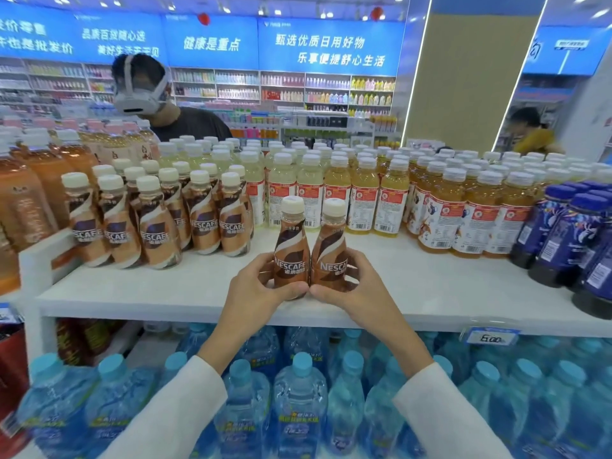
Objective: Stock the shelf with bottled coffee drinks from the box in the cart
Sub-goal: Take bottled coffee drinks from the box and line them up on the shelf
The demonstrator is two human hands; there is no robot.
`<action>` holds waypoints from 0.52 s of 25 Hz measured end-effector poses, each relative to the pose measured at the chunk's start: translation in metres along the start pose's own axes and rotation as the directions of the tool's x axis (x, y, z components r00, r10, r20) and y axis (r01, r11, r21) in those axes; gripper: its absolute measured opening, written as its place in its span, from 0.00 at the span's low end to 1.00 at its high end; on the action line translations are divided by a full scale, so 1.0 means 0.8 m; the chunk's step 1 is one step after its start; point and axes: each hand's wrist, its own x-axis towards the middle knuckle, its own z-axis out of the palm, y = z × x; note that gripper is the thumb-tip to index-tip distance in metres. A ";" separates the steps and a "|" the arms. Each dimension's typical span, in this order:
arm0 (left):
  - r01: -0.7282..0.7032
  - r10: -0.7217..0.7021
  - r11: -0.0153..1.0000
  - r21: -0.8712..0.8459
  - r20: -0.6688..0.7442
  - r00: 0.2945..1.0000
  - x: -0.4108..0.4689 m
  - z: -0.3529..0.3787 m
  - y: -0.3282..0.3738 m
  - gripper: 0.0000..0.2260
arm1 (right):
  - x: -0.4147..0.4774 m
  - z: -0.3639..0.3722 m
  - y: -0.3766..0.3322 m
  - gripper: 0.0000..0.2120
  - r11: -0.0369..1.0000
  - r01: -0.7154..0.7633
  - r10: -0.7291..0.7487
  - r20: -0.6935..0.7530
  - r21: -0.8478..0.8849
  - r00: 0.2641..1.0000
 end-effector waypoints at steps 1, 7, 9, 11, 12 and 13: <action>0.000 0.000 1.000 0.003 -0.004 1.000 -0.001 0.001 0.000 0.32 | -0.001 -0.003 0.001 0.34 0.999 0.001 0.000 -0.007 0.047 1.000; 0.016 -0.016 1.000 -0.015 -0.008 1.000 -0.002 0.002 0.001 0.32 | -0.009 0.002 0.000 0.29 1.000 0.016 -0.015 -0.129 0.003 0.992; 0.038 -0.038 0.999 -0.027 0.006 0.999 -0.003 0.001 0.000 0.33 | -0.013 0.002 -0.001 0.31 1.000 0.023 -0.021 -0.133 0.012 0.991; 0.047 -0.047 0.998 -0.038 0.012 0.999 -0.005 0.000 0.001 0.33 | -0.018 0.006 -0.004 0.31 0.999 0.029 -0.023 -0.168 0.032 0.986; 0.045 -0.044 0.998 -0.033 0.007 0.999 -0.006 0.000 0.002 0.33 | -0.019 0.009 -0.005 0.28 0.999 0.034 -0.027 -0.192 0.031 0.981; 0.042 -0.042 0.999 -0.022 -0.004 0.999 -0.006 0.001 0.004 0.32 | -0.019 0.012 -0.005 0.26 0.999 0.033 -0.027 -0.217 0.023 0.976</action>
